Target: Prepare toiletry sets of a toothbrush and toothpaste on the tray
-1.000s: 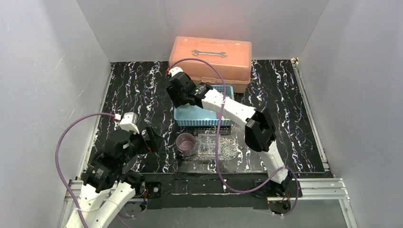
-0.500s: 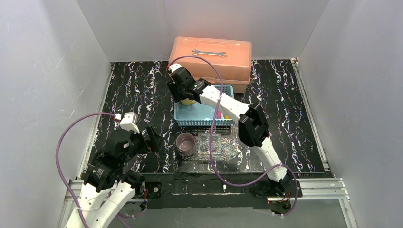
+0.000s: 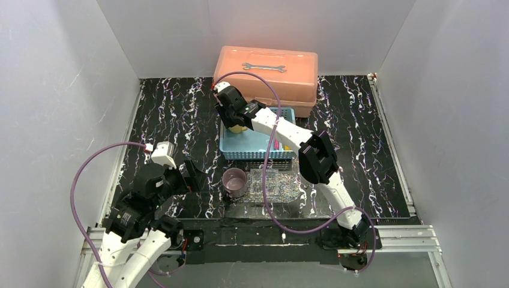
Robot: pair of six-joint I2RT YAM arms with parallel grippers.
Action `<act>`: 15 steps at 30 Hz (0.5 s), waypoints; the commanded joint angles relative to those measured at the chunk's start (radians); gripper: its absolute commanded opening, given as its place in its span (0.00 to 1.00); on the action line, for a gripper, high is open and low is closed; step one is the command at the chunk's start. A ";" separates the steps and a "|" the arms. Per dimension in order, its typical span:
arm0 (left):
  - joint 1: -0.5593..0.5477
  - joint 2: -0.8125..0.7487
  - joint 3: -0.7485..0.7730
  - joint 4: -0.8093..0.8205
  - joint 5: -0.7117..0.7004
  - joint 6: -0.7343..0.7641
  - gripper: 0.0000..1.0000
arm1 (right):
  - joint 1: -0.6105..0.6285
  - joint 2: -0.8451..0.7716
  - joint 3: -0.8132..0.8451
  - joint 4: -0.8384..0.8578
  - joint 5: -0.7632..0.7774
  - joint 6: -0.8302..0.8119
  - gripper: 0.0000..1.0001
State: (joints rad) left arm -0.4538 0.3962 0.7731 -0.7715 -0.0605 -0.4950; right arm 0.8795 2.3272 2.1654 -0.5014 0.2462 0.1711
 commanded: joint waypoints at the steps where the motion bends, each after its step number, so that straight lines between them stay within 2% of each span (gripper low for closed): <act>1: 0.000 0.012 0.009 -0.008 -0.012 0.004 0.99 | -0.004 0.017 0.038 0.019 0.033 -0.030 0.39; 6: 0.000 0.016 0.009 -0.008 -0.013 0.004 0.99 | -0.004 0.028 0.037 0.008 0.055 -0.046 0.38; 15: 0.000 0.027 0.011 -0.008 -0.012 0.004 0.99 | -0.004 0.048 0.039 -0.014 0.045 -0.057 0.28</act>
State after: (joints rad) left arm -0.4538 0.4118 0.7731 -0.7715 -0.0605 -0.4950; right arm 0.8795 2.3497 2.1662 -0.4957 0.2813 0.1341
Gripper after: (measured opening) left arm 0.993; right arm 0.298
